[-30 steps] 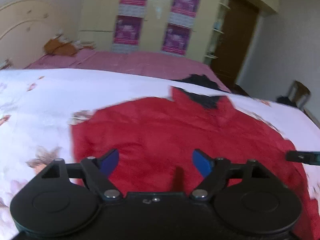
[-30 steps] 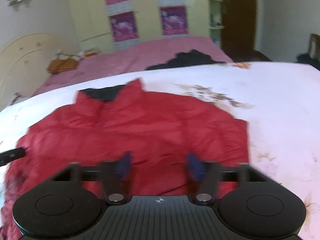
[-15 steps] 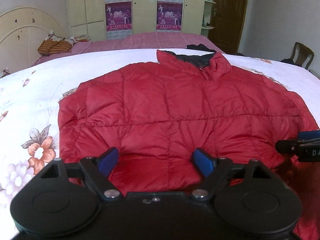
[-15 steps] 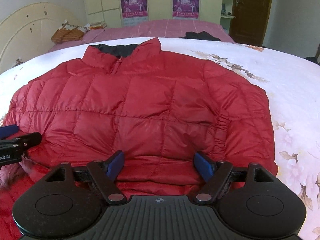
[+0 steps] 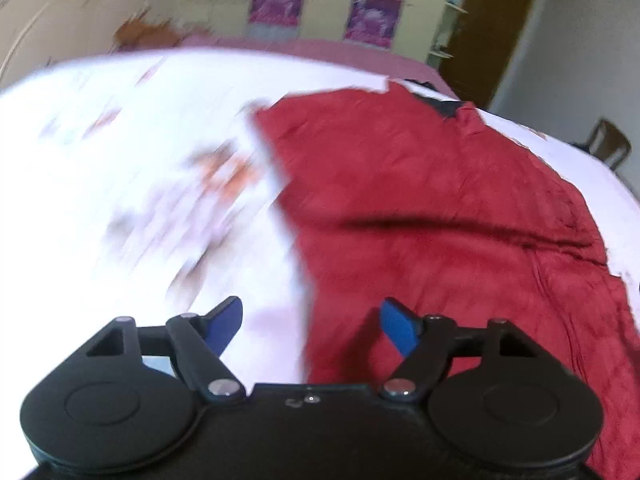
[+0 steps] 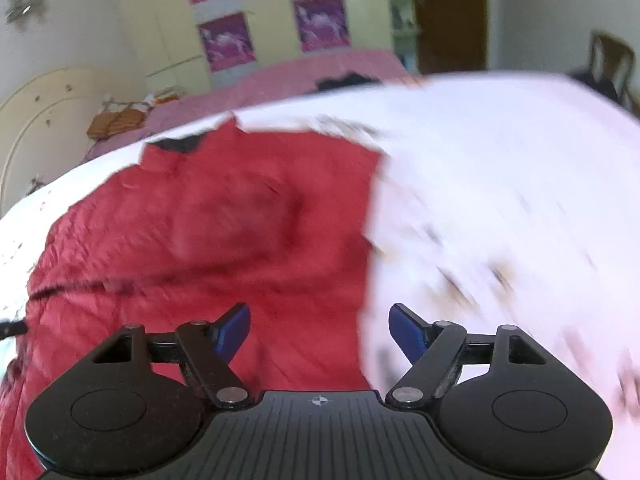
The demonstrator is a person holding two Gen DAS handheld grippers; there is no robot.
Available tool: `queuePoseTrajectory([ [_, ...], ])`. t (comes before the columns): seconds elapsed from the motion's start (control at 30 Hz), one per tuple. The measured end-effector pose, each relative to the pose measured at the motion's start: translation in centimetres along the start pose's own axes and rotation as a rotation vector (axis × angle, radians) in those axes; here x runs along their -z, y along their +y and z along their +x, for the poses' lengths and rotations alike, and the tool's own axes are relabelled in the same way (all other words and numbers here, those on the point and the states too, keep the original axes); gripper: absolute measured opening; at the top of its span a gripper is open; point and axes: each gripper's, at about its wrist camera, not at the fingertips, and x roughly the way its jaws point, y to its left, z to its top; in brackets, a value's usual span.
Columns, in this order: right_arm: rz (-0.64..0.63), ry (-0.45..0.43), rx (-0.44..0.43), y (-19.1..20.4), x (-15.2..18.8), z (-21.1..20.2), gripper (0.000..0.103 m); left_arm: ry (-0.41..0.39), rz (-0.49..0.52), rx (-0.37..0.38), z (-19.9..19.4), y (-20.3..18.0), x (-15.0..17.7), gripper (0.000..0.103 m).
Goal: Fold large clothes
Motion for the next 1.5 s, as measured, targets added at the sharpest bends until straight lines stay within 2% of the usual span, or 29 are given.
queuePoseTrajectory([
  [0.1, 0.089, 0.048, -0.025, -3.7, 2.6, -1.6, 0.075, 0.032, -0.042, 0.018, -2.2, 1.9, 2.8, 0.073],
  [0.13, 0.111, 0.063, -0.037, -4.8, 3.4, -1.9, 0.065, 0.035, -0.046, 0.030, -3.0, 2.3, 3.9, 0.073],
  [0.2, 0.147, 0.096, -0.061, -6.5, 4.7, -2.3, 0.056, 0.035, -0.051, 0.044, -4.5, 2.4, 5.5, 0.073],
  [0.3, 0.189, 0.103, -0.145, -8.4, 6.2, -3.7, 0.056, 0.057, -0.079, 0.084, -6.3, 2.1, 7.7, 0.072],
  [0.43, 0.202, 0.146, -0.254, -9.5, 8.1, -5.4, 0.056, 0.078, -0.142, 0.200, -7.8, 2.1, 10.3, 0.072],
  [0.57, 0.268, 0.200, -0.398, -10.0, 10.9, -6.7, 0.056, 0.060, -0.317, 0.322, -8.9, 2.9, 13.2, 0.072],
  [0.63, 0.277, 0.212, -0.448, -9.5, 11.7, -6.6, 0.055, 0.030, -0.379, 0.334, -8.9, 3.1, 14.1, 0.068],
  [0.7, 0.273, 0.213, -0.473, -9.0, 11.6, -6.2, 0.055, 0.008, -0.426, 0.335, -8.5, 3.1, 14.3, 0.058],
  [0.73, 0.276, 0.216, -0.497, -8.8, 11.4, -5.9, 0.046, 0.011, -0.435, 0.322, -8.2, 2.9, 14.0, 0.045],
  [0.77, 0.279, 0.234, -0.526, -8.7, 11.3, -5.5, 0.030, 0.012, -0.430, 0.296, -8.0, 2.7, 13.8, 0.030],
  [0.8, 0.279, 0.253, -0.529, -8.6, 11.3, -5.0, 0.009, 0.017, -0.426, 0.282, -7.7, 2.6, 13.7, 0.022],
  [0.83, 0.268, 0.259, -0.516, -8.6, 11.5, -4.7, 0.007, 0.027, -0.428, 0.280, -7.6, 2.4, 13.6, 0.013],
  [0.93, 0.279, 0.228, -0.560, -8.9, 11.4, -5.3, 0.005, -0.019, -0.420, 0.256, -8.3, 1.3, 13.6, 0.007],
  [1.13, 0.292, 0.129, -0.638, -9.4, 8.4, -7.3, 0.005, -0.160, -0.465, 0.278, -11.3, 0.2, 12.2, 0.006],
  [1.37, 0.308, 0.007, -0.676, -8.1, 1.6, -8.0, 0.005, -0.308, -0.421, 0.308, -13.0, -1.8, 4.9, 0.006],
  [1.5, 0.375, -0.033, -0.706, -7.9, -3.1, -6.3, 0.005, -0.352, -0.419, 0.331, -11.8, -2.2, -0.1, 0.007],
])
